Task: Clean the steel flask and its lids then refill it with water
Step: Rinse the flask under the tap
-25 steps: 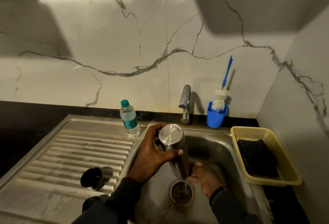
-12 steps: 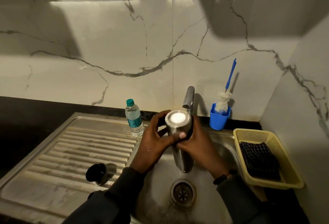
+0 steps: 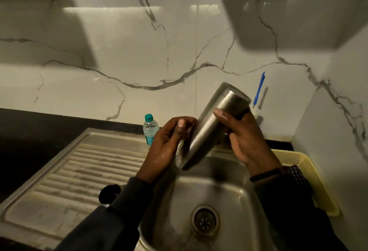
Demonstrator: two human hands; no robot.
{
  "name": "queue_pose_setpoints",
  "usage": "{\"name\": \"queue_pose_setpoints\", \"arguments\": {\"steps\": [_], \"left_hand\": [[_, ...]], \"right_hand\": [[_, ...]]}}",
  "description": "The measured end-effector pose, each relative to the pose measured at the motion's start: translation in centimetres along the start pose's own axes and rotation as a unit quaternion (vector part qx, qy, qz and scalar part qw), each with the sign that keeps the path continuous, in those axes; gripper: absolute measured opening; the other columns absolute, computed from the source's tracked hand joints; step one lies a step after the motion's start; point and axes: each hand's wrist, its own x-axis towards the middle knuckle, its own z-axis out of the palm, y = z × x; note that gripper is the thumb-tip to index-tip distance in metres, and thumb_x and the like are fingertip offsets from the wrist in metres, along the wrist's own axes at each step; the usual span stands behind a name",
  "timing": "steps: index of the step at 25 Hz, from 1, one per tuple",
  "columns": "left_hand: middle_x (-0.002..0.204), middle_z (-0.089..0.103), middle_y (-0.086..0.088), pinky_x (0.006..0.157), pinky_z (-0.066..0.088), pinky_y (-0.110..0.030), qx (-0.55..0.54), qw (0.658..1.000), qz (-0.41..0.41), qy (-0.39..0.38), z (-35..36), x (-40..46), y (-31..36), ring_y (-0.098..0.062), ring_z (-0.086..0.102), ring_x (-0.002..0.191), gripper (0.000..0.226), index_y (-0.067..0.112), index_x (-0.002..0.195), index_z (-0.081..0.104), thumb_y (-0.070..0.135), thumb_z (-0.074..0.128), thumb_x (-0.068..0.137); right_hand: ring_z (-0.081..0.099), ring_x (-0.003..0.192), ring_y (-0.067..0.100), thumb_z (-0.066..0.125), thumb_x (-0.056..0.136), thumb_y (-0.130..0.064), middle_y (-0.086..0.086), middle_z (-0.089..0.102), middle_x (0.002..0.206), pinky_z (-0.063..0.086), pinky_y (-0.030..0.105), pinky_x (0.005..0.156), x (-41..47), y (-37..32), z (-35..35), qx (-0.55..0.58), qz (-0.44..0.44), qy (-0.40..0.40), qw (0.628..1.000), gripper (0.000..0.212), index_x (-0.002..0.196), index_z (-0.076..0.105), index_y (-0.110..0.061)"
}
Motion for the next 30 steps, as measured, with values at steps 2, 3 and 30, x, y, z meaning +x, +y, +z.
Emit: {"name": "queue_pose_setpoints", "arguments": {"steps": [2,3,30], "left_hand": [[0.11,0.072,-0.001,0.099,0.052,-0.036,0.011,0.999,-0.037,-0.023,-0.1,-0.9,-1.4,-0.017,0.066,0.109,0.037,0.018,0.113,0.069,0.035,0.036,0.107],[0.109,0.073,0.0,0.098,0.053,-0.037,0.024,0.997,-0.067,-0.036,-0.1,-1.5,-2.3,-0.015,0.067,0.106,0.038,0.02,0.113,0.069,0.041,0.038,0.106],[0.111,0.073,0.002,0.089,0.054,-0.028,0.063,0.988,-0.115,0.078,-15.5,-4.3,-6.4,-0.013,0.068,0.105,0.022,0.019,0.115,0.069,0.028,0.065,0.095]], "right_hand": [[0.058,0.112,0.004,0.084,0.059,-0.028,-0.017,0.062,0.113,0.048,0.032,0.098,-2.6,3.6,-0.5,-0.111,0.032,-0.022,0.993,0.071,0.12,0.049,-0.039],[0.056,0.11,-0.003,0.086,0.062,-0.027,-0.023,0.06,0.113,0.048,0.026,0.095,-4.2,5.5,-0.5,-0.192,0.038,-0.063,0.979,0.073,0.119,0.045,-0.045],[0.055,0.113,0.01,0.087,0.061,-0.036,-0.008,0.057,0.121,0.049,0.035,0.096,0.7,10.6,15.7,-0.26,-0.033,-0.114,0.958,0.075,0.122,0.043,-0.028]]}}
